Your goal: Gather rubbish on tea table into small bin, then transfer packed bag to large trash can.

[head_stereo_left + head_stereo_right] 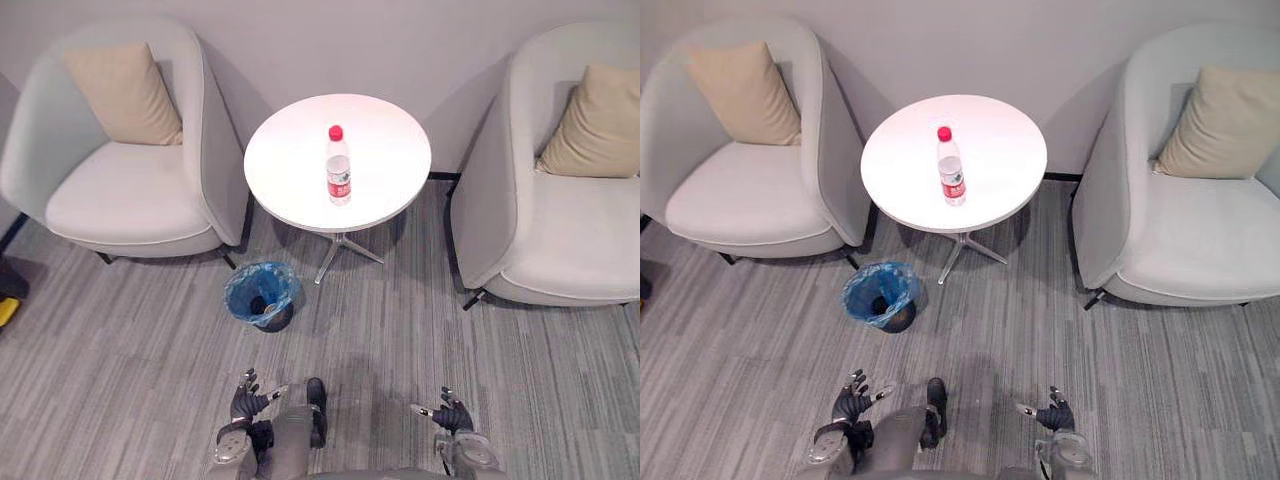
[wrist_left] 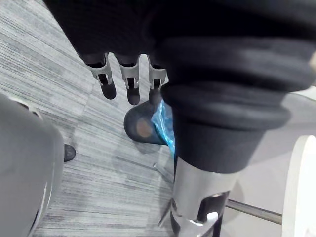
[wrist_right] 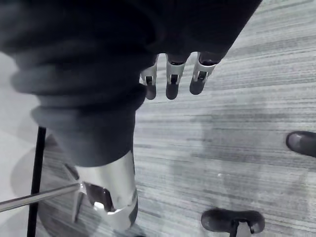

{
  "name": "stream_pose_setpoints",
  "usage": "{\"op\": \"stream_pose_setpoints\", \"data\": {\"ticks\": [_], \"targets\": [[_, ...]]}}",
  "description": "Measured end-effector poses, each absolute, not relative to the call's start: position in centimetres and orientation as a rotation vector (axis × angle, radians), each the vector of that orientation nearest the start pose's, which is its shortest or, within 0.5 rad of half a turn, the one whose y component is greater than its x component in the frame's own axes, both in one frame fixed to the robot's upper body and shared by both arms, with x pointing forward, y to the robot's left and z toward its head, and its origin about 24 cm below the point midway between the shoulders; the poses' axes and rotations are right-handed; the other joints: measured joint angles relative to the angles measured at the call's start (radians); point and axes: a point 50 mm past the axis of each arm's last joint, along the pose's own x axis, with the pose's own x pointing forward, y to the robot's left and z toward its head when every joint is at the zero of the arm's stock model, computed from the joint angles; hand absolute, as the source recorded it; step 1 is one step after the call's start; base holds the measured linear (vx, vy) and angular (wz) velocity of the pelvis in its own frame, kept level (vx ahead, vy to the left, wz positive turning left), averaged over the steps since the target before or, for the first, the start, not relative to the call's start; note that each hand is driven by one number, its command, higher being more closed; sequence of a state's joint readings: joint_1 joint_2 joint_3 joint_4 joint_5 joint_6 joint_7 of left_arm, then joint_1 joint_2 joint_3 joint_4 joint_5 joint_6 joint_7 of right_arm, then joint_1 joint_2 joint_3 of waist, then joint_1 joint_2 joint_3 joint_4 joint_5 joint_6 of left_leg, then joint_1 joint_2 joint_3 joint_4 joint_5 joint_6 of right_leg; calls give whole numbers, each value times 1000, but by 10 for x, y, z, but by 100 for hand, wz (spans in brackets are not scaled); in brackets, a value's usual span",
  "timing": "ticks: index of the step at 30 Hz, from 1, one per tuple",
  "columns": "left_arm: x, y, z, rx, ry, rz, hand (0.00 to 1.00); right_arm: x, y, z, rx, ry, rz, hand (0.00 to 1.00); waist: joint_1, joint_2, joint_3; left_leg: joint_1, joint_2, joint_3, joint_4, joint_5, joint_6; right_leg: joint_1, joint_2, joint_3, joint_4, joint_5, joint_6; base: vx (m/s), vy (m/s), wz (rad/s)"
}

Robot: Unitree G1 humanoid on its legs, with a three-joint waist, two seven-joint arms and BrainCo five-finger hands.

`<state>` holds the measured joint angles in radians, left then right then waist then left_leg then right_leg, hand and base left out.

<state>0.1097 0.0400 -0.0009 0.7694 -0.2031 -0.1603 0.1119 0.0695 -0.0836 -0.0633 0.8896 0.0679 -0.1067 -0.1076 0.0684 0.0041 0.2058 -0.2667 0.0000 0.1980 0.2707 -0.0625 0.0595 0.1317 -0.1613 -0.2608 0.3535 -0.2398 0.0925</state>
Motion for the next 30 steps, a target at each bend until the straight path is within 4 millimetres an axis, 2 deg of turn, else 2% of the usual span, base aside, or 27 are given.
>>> {"op": "stream_pose_setpoints", "data": {"ticks": [1, 2, 3, 5, 7, 8, 9, 11, 12, 13, 14, 16, 18, 21, 22, 24, 25, 26, 27, 28, 29, 30], "targets": [[148, 180, -126, -94, 728, 250, 0, 142, -197, -136, -32, 843, -238, 0, -3, -13, -1, 59, -27, -5, -31, -8, 15, -59, -47, 20, 195, 19, 28, 473, 195, 22], [147, 186, -126, -73, 731, 252, 0, 146, -206, -135, -49, 848, -241, 0, -5, -19, -2, 135, -54, -18, -59, -31, 30, -117, -93, 19, 390, 27, 33, 485, 172, 26], [147, 189, -125, -66, 730, 251, 0, 152, -211, -132, -50, 838, -233, 0, -5, -16, -2, 163, -59, -27, -66, -40, 37, -136, -103, 12, 448, 19, 23, 483, 132, 32], [147, 200, -123, -35, 724, 257, 0, 170, -229, -116, -35, 744, -222, 0, -36, -6, -2, 245, -59, -52, -95, -51, 43, -192, -103, -17, 519, -29, -1, 412, 88, 47], [149, 210, -120, -9, 710, 268, 0, 189, -242, -93, -61, 605, -225, 0, -51, -5, -2, 308, -44, -62, -121, -50, 42, -271, -73, -40, 428, -52, -9, 442, 21, 46], [149, 213, -119, -6, 706, 274, 0, 191, -245, -90, -78, 585, -225, 0, -54, -3, -1, 319, -36, -64, -122, -51, 40, -294, -58, -35, 385, -51, -10, 430, -44, 29], [151, 216, -117, -4, 693, 283, 0, 192, -249, -86, -99, 563, -231, 0, -57, 3, 3, 342, -17, -74, -123, -62, 22, -333, -20, -19, 293, -49, -12, 420, -104, 35], [153, 217, -115, 10, 685, 278, 0, 184, -247, -91, -108, 588, -231, 0, -59, -2, 4, 371, 1, -104, -124, -80, -8, -371, 31, 36, 142, -14, -26, 365, -160, 46], [153, 220, -115, 25, 683, 276, 0, 176, -242, -97, -103, 620, -228, 0, -61, -21, -4, 389, -2, -112, -123, -97, -38, -370, 56, 84, -7, 86, -23, 386, -215, 60], [152, 221, -115, 30, 686, 274, 0, 165, -237, -105, -84, 660, -232, 0, -62, -56, -10, 409, -22, -118, -120, -128, -75, -363, 48, 127, -87, 270, -41, 382, -236, 60], [152, 215, -117, 10, 698, 273, 0, 159, -238, -108, -87, 689, -238, 0, -60, -36, -2, 424, -13, -131, -111, -154, -80, -365, 54, 121, -43, 269, -82, 341, -219, 39], [149, 208, -120, -13, 704, 263, 0, 154, -237, -112, -83, 717, -238, 0, -59, 11, -17, 403, 54, -147, -74, -178, -117, -345, 99, 90, -71, 229, -95, 284, -233, 21], [153, 206, -118, -20, 694, 251, 0, 153, -235, -112, -77, 720, -240, 0, -65, 21, -16, 370, 82, -163, -9, -188, -133, -324, 119, 60, -95, 207, -103, 236, -226, 44], [157, 199, -115, -45, 669, 243, 0, 144, -232, -113, -46, 713, -254, 0, -55, 21, -4, 241, 154, -151, 351, -193, -152, -197, 151, 5, -162, 178, -129, 193, -175, 48], [155, 195, -116, -57, 672, 241, 0, 144, -232, -111, -28, 701, -266, 0, -50, 21, -3, 205, 180, -128, 415, -195, -150, -163, 161, -7, -177, 176, -125, 188, -132, 21], [155, 190, -117, -69, 674, 236, 0, 148, -232, -109, -13, 682, -277, 0, -51, 20, -2, 157, 193, -97, 385, -202, -138, -133, 160, -15, -197, 174, -127, 143, -48, 9], [156, 189, -117, -71, 673, 234, 0, 152, -233, -107, -5, 659, -290, 0, -47, 24, -5, 136, 186, -94, 255, -197, -133, -133, 157, -7, -198, 174, -126, 127, 36, -9], [156, 190, -116, -70, 672, 234, 0, 153, -233, -106, 1, 653, -294, 0, -45, 29, -6, 137, 181, -100, 194, -192, -134, -133, 156, -6, -196, 173, -123, 169, 103, -15], [157, 189, -116, -71, 671, 233, 0, 153, -233, -106, 9, 652, -301, 0, -45, 37, -6, 141, 171, -119, 91, -154, -136, -135, 156, 1, -182, 167, -115, 121, 113, -12], [157, 189, -116, -70, 671, 232, 0, 153, -233, -107, 11, 654, -304, 0, -43, 45, -7, 151, 163, -129, 59, -81, -137, -136, 155, 13, -172, 160, -106, 162, 140, -24], [158, 191, -116, -63, 669, 234, 0, 152, -229, -108, 21, 654, -301, 0, -28, 29, -10, 187, 136, -116, 11, -64, -131, -133, 138, 34, -175, 158, -94, 168, 116, -21], [159, 191, -115, -62, 667, 233, 0, 150, -228, -109, 23, 660, -304, 0, -28, 21, -10, 197, 122, -112, 0, -61, -125, -131, 127, 38, -188, 162, -87, 156, 117, -13]]}}
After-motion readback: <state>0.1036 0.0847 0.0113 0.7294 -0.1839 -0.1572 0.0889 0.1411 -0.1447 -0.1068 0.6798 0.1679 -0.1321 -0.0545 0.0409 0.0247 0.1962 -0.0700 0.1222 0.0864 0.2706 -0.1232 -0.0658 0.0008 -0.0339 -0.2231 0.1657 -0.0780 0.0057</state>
